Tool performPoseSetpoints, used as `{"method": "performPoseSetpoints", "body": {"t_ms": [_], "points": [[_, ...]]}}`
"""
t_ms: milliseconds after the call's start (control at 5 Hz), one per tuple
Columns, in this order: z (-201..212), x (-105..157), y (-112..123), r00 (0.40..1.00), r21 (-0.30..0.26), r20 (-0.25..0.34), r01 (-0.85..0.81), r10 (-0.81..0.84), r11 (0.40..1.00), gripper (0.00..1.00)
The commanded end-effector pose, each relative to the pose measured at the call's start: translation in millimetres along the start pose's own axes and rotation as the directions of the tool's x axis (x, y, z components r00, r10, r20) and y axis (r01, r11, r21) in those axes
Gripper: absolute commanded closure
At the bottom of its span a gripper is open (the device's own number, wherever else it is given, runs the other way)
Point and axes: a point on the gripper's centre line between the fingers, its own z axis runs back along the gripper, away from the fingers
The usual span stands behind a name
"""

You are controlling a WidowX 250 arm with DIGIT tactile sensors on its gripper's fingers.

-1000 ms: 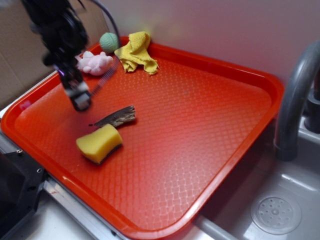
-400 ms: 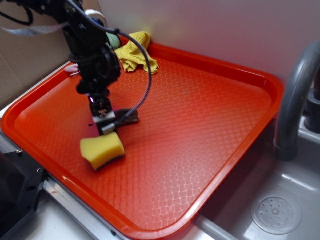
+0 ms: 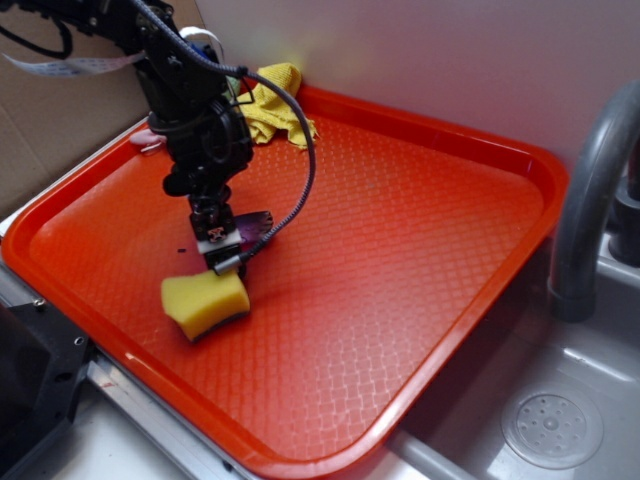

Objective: Grab the wood chip.

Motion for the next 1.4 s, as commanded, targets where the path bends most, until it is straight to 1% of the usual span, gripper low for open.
{"method": "performPoseSetpoints", "body": {"t_ms": [0, 200, 400, 600, 800, 1000, 1200], "points": [[-21, 6, 6, 0.999, 0.038, -0.035, -0.004, 0.006, 0.999, 0.00], [-22, 5, 12, 0.999, 0.029, -0.024, -0.042, 0.043, 0.999, 1.00], [-22, 4, 11, 0.999, 0.021, -0.025, -0.038, 0.039, 0.999, 1.00], [-14, 0, 14, 0.999, 0.001, 0.006, -0.049, 0.049, 0.999, 1.00], [-5, -3, 21, 0.996, -0.029, 0.025, -0.082, 0.083, 0.996, 1.00], [29, -13, 38, 0.974, 0.116, -0.018, -0.222, 0.226, 0.968, 1.00], [77, -24, 65, 0.890, 0.011, 0.041, -0.455, 0.454, 0.890, 1.00]]}}
